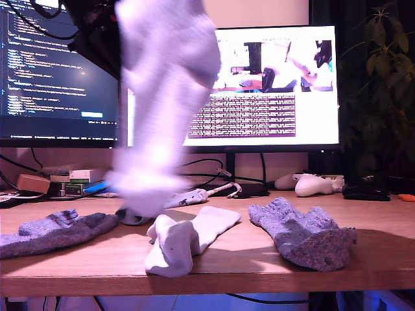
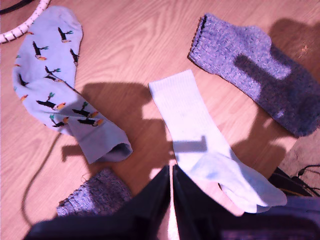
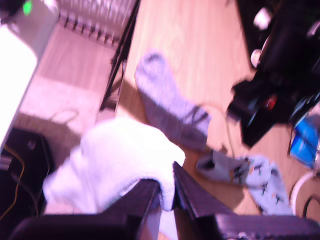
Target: Pair up the socks based on colour and pattern, by placing them on top of one another
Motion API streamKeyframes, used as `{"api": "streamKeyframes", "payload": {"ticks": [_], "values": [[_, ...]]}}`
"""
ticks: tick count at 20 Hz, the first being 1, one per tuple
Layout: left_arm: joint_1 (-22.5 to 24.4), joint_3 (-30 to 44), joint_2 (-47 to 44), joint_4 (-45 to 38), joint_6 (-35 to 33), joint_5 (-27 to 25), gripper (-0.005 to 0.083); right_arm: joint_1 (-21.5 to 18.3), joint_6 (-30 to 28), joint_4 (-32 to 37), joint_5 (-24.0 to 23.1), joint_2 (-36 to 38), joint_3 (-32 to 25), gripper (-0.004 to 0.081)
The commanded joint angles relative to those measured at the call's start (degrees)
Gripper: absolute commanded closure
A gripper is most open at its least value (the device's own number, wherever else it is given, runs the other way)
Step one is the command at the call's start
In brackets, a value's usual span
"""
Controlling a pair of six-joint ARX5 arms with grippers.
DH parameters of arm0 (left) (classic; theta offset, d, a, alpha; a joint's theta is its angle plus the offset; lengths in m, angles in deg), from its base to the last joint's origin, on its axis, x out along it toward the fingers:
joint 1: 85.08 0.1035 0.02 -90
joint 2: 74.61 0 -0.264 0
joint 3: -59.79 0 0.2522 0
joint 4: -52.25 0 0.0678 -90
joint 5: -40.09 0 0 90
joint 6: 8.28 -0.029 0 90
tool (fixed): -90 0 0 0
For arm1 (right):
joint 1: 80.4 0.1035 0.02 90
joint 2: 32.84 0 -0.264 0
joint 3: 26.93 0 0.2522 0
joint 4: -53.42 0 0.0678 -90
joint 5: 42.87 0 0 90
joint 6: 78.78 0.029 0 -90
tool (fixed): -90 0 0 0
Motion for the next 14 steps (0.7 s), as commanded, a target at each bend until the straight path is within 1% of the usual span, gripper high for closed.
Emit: {"api": "streamKeyframes", "payload": {"ticks": [1, 8, 11, 14], "values": [[0.48, -0.11, 0.20, -0.37, 0.09, 0.48, 0.0793, 0.24, 0.22, 0.17, 0.44, 0.46, 0.20, 0.0782], [0.85, -0.11, 0.20, -1.46, 0.13, 0.92, 0.0793, 0.26, 0.26, 0.33, 0.48, -2.38, 0.20, 0.0782], [0.85, -0.11, 0.20, -1.42, 0.11, 0.92, 0.0793, 0.68, 0.28, 1.25, 1.95, -3.74, 0.20, 0.0782], [1.20, -0.11, 0.20, -1.29, 0.11, 0.92, 0.0793, 0.76, 0.28, 2.29, 2.03, -4.20, 0.20, 0.0782]]}}
